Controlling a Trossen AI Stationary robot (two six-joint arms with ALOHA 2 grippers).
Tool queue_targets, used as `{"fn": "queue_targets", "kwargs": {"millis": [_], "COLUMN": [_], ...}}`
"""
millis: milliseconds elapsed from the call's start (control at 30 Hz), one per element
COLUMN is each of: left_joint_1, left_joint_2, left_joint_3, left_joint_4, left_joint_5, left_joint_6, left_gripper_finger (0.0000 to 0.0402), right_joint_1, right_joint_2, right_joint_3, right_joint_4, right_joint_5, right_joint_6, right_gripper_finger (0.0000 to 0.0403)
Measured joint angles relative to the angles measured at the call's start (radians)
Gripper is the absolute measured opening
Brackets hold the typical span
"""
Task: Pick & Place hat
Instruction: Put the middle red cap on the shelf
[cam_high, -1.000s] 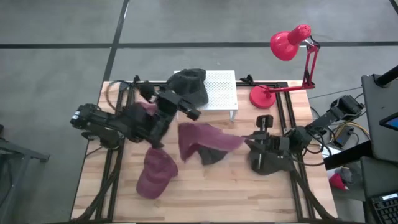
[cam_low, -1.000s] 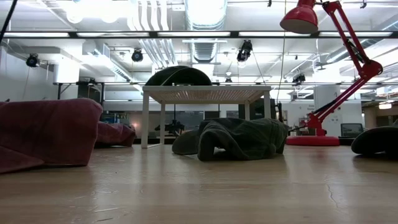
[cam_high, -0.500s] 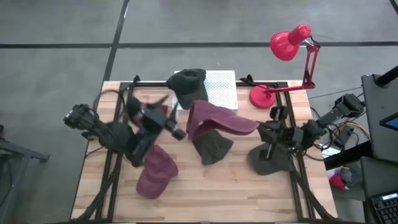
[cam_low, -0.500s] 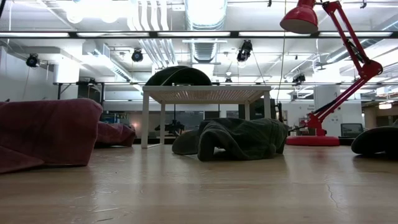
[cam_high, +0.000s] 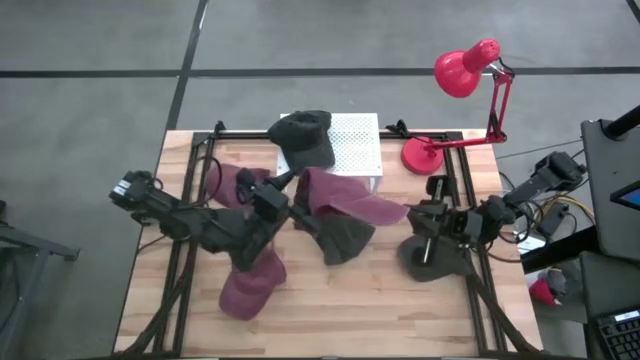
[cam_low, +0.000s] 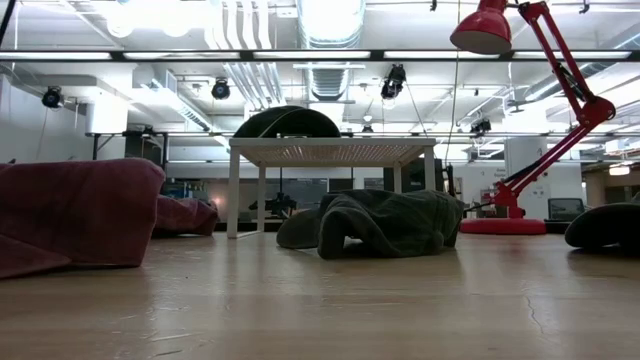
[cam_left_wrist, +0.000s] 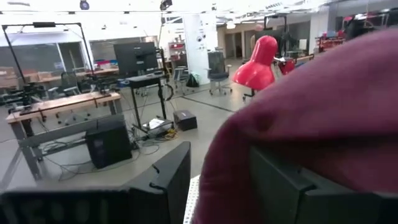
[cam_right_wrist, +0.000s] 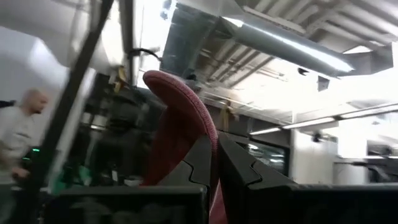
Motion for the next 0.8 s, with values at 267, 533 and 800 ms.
{"fn": "queue_targets", "kwargs": {"millis": [267, 533, 800], "left_joint_1": [0.046, 0.096, 0.132], "left_joint_2": [0.018, 0.014, 0.014], "left_joint_3": [0.0, 0.029, 0.085], "left_joint_4": [0.001, 0.0, 0.008], "left_joint_5": [0.018, 0.056, 0.062], "left_joint_6": [-0.001, 0.016, 0.08], "left_gripper_finger": [0.0163, 0.0163, 0.0163], "right_joint_1": [0.023, 0.036, 0.058], "right_joint_2": [0.099, 0.143, 0.167], "right_joint_3": [0.081, 0.147, 0.223], "right_joint_4": [-0.002, -0.142, -0.353], "right_joint_5": [-0.1, -0.237, -0.28], "right_joint_6": [0.042, 0.172, 0.198], "right_gripper_finger": [0.0009, 0.0009, 0.0009]}}
